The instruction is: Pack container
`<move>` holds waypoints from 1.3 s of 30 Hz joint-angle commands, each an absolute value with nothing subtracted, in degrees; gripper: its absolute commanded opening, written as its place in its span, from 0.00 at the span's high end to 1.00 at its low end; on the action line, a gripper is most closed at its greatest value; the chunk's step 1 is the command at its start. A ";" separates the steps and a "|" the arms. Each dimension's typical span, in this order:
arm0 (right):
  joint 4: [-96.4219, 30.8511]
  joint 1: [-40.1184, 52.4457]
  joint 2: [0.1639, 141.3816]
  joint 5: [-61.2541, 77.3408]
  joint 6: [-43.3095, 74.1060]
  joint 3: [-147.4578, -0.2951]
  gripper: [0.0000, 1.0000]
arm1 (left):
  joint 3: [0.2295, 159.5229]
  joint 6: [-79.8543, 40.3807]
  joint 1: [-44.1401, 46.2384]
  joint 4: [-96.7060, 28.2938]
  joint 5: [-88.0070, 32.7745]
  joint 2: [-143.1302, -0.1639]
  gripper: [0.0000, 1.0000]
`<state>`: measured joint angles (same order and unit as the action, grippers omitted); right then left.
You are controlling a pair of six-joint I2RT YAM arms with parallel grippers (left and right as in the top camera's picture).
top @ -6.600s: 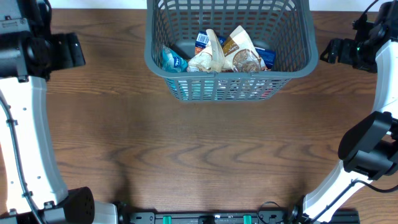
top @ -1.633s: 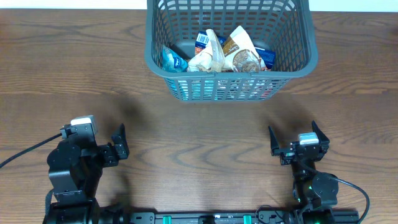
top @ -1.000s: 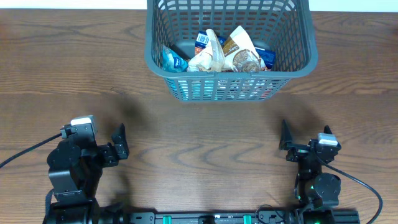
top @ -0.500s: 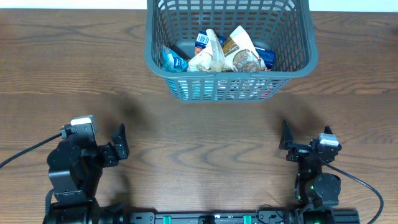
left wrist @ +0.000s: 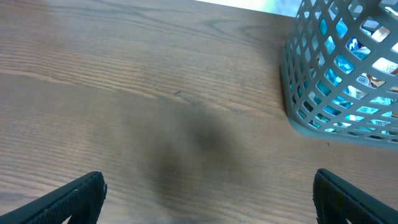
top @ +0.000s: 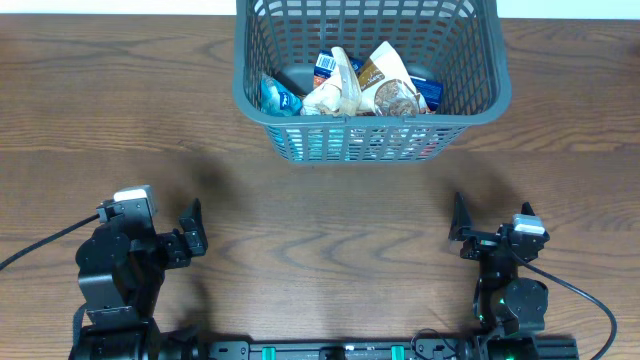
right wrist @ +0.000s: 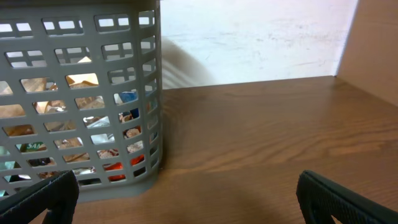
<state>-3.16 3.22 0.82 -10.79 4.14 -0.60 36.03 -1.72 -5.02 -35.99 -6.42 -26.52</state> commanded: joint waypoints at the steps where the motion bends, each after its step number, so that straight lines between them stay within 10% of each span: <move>1: -3.20 2.98 0.30 -11.14 5.10 -0.32 0.01 | 36.12 -2.46 -4.73 -35.92 -5.76 -26.48 0.01; 9: -3.20 2.98 0.30 -11.14 5.10 -0.32 0.01 | 35.62 -5.04 -4.12 -37.91 -10.74 -23.11 0.01; 24: -3.20 2.98 0.30 -11.14 5.10 -0.32 0.01 | 16.08 7.70 0.14 7.07 -6.37 -12.23 0.01; 39: -3.20 2.98 0.30 -11.11 5.10 -0.32 0.01 | 2.33 11.35 0.73 13.13 -6.39 -3.92 0.01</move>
